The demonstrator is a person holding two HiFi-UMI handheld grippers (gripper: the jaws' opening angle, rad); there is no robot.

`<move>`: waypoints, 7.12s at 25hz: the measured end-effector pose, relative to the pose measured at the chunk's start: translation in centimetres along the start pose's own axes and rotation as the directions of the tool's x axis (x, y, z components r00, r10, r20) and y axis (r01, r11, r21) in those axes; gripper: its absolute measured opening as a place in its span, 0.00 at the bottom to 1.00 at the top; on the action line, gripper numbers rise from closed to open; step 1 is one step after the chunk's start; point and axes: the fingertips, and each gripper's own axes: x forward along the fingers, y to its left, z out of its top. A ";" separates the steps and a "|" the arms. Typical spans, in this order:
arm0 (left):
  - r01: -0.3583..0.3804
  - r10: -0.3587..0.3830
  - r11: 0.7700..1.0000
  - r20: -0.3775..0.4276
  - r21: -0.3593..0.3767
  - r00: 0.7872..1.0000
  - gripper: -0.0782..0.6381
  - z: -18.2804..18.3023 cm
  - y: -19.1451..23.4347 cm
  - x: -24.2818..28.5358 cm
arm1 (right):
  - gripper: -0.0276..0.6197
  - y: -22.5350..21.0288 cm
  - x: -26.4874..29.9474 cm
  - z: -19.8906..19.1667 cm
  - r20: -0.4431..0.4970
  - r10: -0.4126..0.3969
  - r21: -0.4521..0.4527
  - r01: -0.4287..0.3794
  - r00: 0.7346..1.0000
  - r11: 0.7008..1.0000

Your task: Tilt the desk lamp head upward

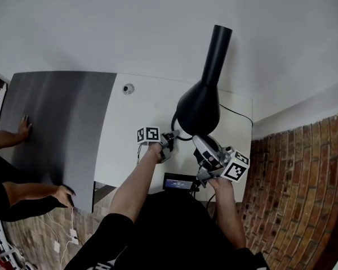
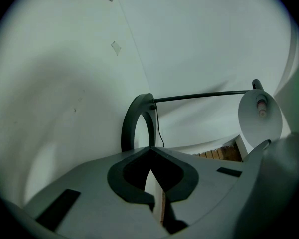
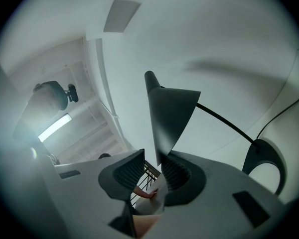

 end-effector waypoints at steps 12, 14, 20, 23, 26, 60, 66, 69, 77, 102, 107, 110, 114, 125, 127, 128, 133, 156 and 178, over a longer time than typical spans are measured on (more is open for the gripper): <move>0.071 -0.069 0.997 -0.068 0.029 0.995 0.12 -1.2 0.0 2.6 | 0.18 0.3 -0.2 0.6 0.005 -0.031 -0.046 0.031 1.000 0.998; 0.044 -0.045 0.999 -0.045 -0.002 0.998 0.12 0.2 0.6 0.8 | 0.18 -0.5 0.9 0.0 -0.008 -0.019 -0.026 0.019 1.000 0.999; 0.031 -0.032 0.999 -0.058 -0.024 0.998 0.12 -1.5 -0.9 1.4 | 0.18 1.5 -0.8 0.5 -0.003 -0.038 -0.032 0.038 0.999 0.999; 0.029 -0.030 1.000 -0.062 -0.008 0.998 0.12 -1.1 -1.2 1.6 | 0.18 2.2 -0.7 0.9 0.002 -0.024 -0.046 0.024 1.000 0.999; 0.028 -0.028 1.000 -0.062 -0.001 0.998 0.12 -1.0 -1.4 1.5 | 0.18 3.2 -0.6 0.9 -0.004 -0.007 -0.059 0.007 1.000 0.998; 0.019 -0.019 1.000 -0.068 -0.007 0.998 0.12 -1.4 -0.5 1.5 | 0.18 14.2 1.2 4.3 0.002 0.138 -0.287 -0.131 0.990 0.949; 0.016 -0.016 1.000 -0.070 -0.002 0.997 0.12 -1.2 -0.5 1.5 | 0.18 15.7 1.9 5.3 0.013 0.159 -0.312 -0.147 0.987 0.938; 0.016 -0.016 1.000 -0.069 0.000 0.997 0.12 -1.2 -0.5 1.5 | 0.18 16.1 2.0 5.7 0.016 0.160 -0.320 -0.147 0.987 0.936; 0.017 -0.017 1.000 -0.069 0.003 0.997 0.12 -1.1 -0.7 1.6 | 0.18 17.0 2.4 6.6 0.027 0.172 -0.325 -0.154 0.985 0.933; 0.016 -0.016 1.000 -0.072 0.007 0.997 0.12 -1.0 -0.7 1.7 | 0.24 19.5 3.7 8.8 0.039 0.169 -0.361 -0.144 0.985 0.922; 0.015 -0.014 1.000 -0.078 0.012 0.997 0.12 -1.0 -0.7 1.8 | 0.25 19.9 3.9 9.2 0.051 0.169 -0.352 -0.141 0.984 0.925; 0.010 -0.009 1.000 -0.083 0.011 0.997 0.12 -1.3 -0.4 1.7 | 0.25 20.0 4.0 9.4 0.063 0.174 -0.344 -0.142 0.983 0.928; 0.005 -0.004 1.000 -0.091 0.011 0.996 0.12 -1.5 -0.2 1.5 | 0.25 20.4 4.1 9.7 0.071 0.183 -0.345 -0.148 0.980 0.927; 0.003 0.000 1.000 -0.113 0.021 0.994 0.12 -1.4 -0.3 1.6 | 0.25 21.1 4.9 11.2 0.089 0.200 -0.349 -0.158 0.976 0.924; 0.001 0.002 1.000 -0.116 0.024 0.993 0.12 -1.4 -0.3 1.6 | 0.25 21.2 5.0 11.5 0.091 0.200 -0.350 -0.157 0.976 0.923; 0.000 0.003 1.000 -0.119 0.026 0.993 0.12 -1.5 -0.3 1.6 | 0.25 21.3 5.1 11.6 0.091 0.201 -0.351 -0.157 0.975 0.923; -0.009 0.012 1.000 -0.118 0.027 0.993 0.12 -1.4 -0.2 1.4 | 0.25 21.6 5.3 11.9 0.095 0.211 -0.346 -0.166 0.973 0.923; -0.065 0.075 0.995 -0.135 0.078 0.988 0.12 -1.6 0.0 1.6 | 0.25 21.7 5.8 12.3 0.102 0.169 -0.381 -0.119 0.980 0.917; -0.061 0.073 0.994 -0.145 0.090 0.987 0.12 -1.5 -0.6 1.6 | 0.25 22.5 6.2 13.9 0.107 0.191 -0.377 -0.138 0.976 0.916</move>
